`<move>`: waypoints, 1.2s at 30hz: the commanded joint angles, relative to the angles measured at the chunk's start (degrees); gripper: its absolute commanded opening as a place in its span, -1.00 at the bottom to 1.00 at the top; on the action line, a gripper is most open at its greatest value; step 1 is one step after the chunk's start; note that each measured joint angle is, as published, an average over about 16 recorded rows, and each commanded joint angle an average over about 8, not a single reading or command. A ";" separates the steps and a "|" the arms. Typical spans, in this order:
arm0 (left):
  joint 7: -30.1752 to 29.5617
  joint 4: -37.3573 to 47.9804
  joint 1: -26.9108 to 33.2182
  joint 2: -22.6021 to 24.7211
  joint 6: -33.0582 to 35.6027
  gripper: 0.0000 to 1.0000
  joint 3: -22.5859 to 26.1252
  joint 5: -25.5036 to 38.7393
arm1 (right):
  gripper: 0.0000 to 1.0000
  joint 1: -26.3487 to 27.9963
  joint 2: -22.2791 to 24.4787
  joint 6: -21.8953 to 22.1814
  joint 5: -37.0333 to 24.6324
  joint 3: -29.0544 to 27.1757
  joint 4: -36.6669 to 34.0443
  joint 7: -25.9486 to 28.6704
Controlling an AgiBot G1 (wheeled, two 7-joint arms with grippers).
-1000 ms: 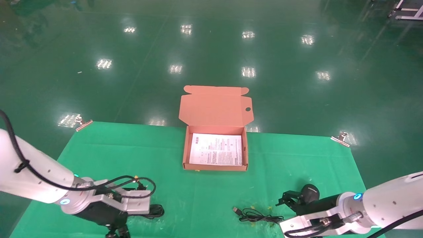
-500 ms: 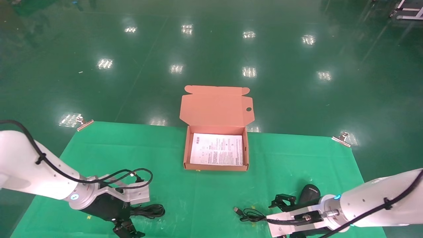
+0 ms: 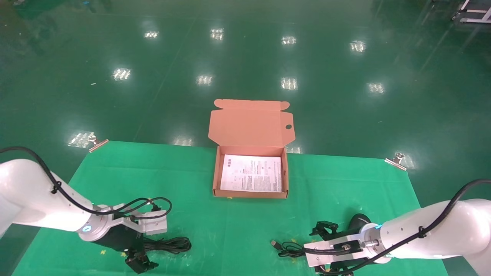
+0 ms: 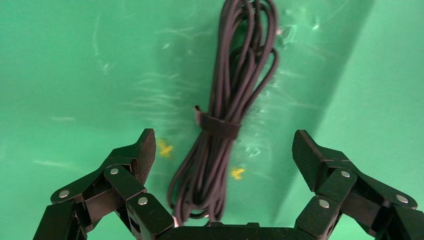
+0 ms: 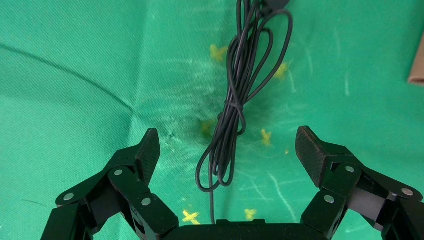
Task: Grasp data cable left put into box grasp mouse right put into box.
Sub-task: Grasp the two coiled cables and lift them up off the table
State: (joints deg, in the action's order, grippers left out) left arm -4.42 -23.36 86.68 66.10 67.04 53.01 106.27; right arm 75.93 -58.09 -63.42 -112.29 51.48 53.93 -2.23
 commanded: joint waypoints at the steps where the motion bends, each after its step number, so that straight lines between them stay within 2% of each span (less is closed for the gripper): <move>1: 1.02 1.11 0.12 0.27 -0.97 -0.39 -0.06 0.06 | -0.37 0.01 -0.65 0.73 -0.16 0.02 -1.48 -0.41; 3: 1.56 1.65 0.21 0.37 -1.34 -0.89 -0.11 0.06 | -0.87 0.03 -0.93 1.00 -0.17 0.02 -2.13 -0.60; 4: 1.69 1.84 0.25 0.41 -1.45 -1.00 -0.12 0.07 | -1.00 0.02 -1.01 1.08 -0.19 0.03 -2.33 -0.67; 36: 1.17 1.00 0.17 0.21 -0.96 -1.00 -0.13 -0.08 | -1.00 0.08 -0.66 0.76 -0.04 -0.06 -1.55 -0.44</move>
State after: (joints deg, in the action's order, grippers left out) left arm -3.24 -22.35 86.85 66.31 66.07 52.88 106.18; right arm 76.01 -58.75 -62.66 -112.33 51.42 52.38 -2.67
